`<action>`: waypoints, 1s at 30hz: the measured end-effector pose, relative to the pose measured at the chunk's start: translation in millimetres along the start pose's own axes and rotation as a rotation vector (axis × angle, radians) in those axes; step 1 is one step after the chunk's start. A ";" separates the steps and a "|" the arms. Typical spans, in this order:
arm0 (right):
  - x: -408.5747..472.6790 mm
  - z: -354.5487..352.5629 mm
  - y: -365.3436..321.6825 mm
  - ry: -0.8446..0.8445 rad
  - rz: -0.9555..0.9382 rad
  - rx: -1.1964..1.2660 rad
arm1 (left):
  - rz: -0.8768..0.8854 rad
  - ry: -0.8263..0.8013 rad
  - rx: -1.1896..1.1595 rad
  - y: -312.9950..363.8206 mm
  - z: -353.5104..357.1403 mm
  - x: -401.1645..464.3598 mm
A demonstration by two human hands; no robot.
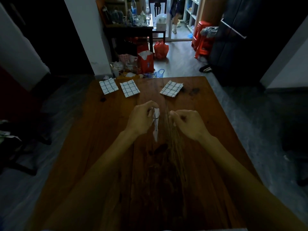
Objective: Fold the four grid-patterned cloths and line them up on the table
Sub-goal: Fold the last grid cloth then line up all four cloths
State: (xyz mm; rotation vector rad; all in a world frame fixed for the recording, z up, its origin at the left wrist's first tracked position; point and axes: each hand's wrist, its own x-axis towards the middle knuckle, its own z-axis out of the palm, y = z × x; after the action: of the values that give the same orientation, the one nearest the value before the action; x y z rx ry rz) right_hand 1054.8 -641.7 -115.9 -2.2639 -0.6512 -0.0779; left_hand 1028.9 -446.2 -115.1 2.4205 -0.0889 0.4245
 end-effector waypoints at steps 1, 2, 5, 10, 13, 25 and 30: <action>1.1 2.7 1.4 -0.004 -0.021 -0.024 | 0.029 -0.026 -0.018 1.3 0.0 0.3; 2.2 6.2 2.7 -0.005 -0.038 -0.039 | 0.070 -0.055 -0.042 3.3 -0.5 0.4; 5.7 14.0 3.5 0.005 -0.022 -0.007 | 0.197 -0.113 -0.113 7.6 -0.9 0.2; 9.6 20.7 1.2 0.023 -0.065 0.032 | 0.227 -0.127 -0.155 11.0 0.8 -3.8; 10.0 20.4 1.3 0.052 -0.028 0.030 | 0.190 -0.099 -0.191 13.2 0.8 -7.1; 9.1 16.7 -4.4 0.084 -0.031 0.094 | 0.098 -0.061 -0.082 18.9 -3.1 2.7; 7.2 11.5 -3.9 0.102 -0.022 0.133 | 0.105 -0.139 -0.067 17.5 -9.1 3.7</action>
State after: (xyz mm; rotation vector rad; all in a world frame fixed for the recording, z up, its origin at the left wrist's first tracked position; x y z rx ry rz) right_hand 1057.6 -628.4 -119.6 -2.1108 -0.6089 -0.1554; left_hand 1026.9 -453.9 -96.6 2.3841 -0.2882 0.2945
